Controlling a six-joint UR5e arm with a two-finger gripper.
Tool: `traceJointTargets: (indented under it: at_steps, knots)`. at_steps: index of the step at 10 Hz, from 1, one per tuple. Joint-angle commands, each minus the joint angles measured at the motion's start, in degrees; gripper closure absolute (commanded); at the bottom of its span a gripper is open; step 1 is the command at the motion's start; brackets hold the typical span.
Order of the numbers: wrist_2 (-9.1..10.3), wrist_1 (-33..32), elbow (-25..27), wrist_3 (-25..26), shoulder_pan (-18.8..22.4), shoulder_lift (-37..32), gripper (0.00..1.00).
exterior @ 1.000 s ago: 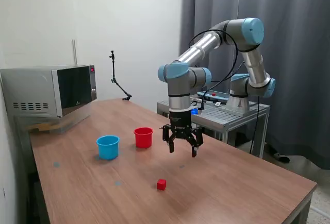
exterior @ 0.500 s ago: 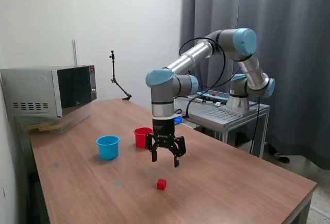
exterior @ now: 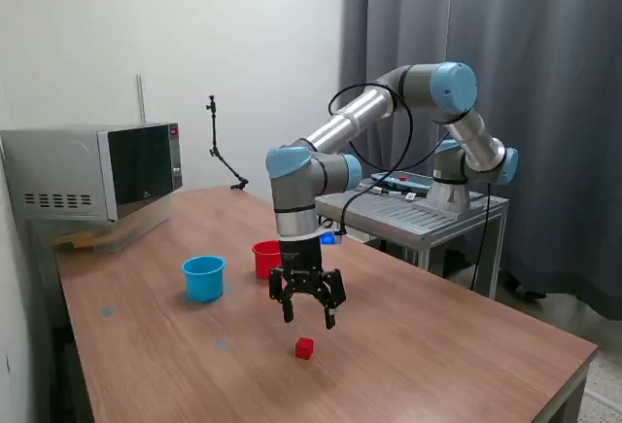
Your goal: Place red objects in the red bin, and blue objects in the blue bin.
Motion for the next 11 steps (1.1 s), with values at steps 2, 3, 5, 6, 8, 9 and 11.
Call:
traceJointTargets:
  at_steps: [2,3,5,6,8,9,11]
  knots:
    - [3.96,-0.2,1.2,0.5,-0.8,1.8,0.0]
    - [3.18,0.1,1.3,1.1,-0.8,1.8,0.0]
    - [-0.76,0.0,1.1,3.5,-0.8,1.8,0.0]
    - [-1.48,-0.1,0.7,3.4,-0.7,1.9,0.0]
    - [-15.82,0.0,-3.9,3.5,-0.6,1.8,0.0]
    - [-17.12,0.4,-6.9,2.9,-0.5,1.7,0.0]
    - [-17.13,1.3,-7.4,2.7,0.1,1.5,0.0]
